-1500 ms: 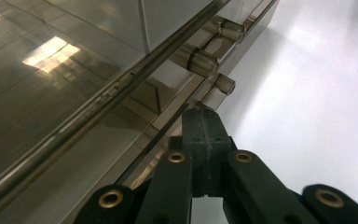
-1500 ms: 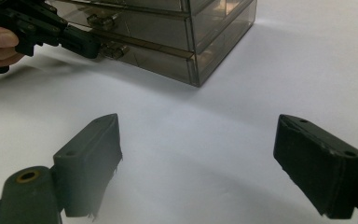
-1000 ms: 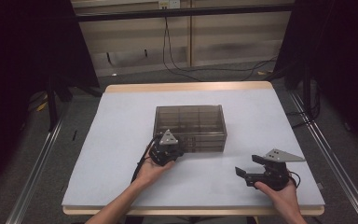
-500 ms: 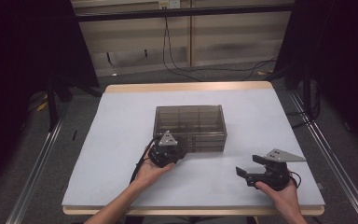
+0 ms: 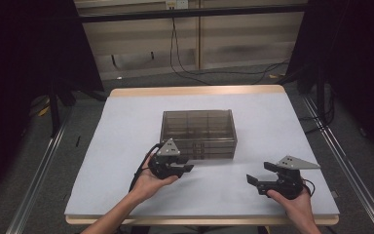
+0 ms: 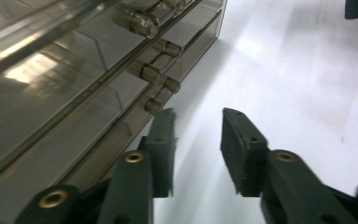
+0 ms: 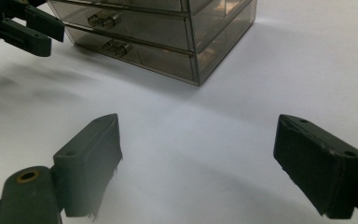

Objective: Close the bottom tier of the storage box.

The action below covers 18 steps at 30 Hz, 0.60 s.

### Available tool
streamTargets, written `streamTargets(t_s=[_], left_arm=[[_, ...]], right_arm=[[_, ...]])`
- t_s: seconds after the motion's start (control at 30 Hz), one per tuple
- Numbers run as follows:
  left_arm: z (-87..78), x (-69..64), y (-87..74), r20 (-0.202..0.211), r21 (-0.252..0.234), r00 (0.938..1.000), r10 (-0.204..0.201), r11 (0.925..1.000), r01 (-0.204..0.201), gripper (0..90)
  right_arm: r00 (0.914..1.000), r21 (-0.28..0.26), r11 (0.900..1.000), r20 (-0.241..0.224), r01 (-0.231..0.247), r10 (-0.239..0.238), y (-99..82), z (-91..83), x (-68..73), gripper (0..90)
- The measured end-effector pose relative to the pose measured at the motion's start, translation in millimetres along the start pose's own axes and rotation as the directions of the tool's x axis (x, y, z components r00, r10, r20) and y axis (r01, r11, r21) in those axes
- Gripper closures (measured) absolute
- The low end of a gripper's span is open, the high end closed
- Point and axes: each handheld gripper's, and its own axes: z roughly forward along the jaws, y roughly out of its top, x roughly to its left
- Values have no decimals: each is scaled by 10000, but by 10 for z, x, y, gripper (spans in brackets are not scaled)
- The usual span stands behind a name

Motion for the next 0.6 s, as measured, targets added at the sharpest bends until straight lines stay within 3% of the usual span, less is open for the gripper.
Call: streamTargets(t_s=[0.13, 0.2, 0.33, 0.37, 0.53, 0.6], left_arm=[[-62, -34, -34, -233, -111, 9997, 17, 9999, -20, 508], [-92, -53, -75, -553, -5, 9985, -11, 10000, 10, 408], [-169, -55, -139, -696, -126, 9969, -370, 9993, 362, 279], [-198, -45, -146, -729, -115, 9970, -269, 9996, 261, 243], [-341, -47, -209, -1042, -302, 9944, -182, 9994, 151, 146], [-397, -37, -259, -1101, -432, 9931, -393, 9985, 347, 109]], right_arm=[[10000, 24, 10000, -33, -3, 3, 2, 5, 7, 147], [10000, 12, 10000, -46, -7, 7, 2, 4, 7, 147], [10000, 13, 10000, -5, -81, 81, 1, 2, -3, 147], [10000, 15, 10000, -6, -85, 85, 1, 3, -3, 146], [10000, -8, 10000, -17, -25, 25, 3, -2, 5, 146], [10000, -14, 10000, 6, -51, 51, 1, -5, 0, 146]])
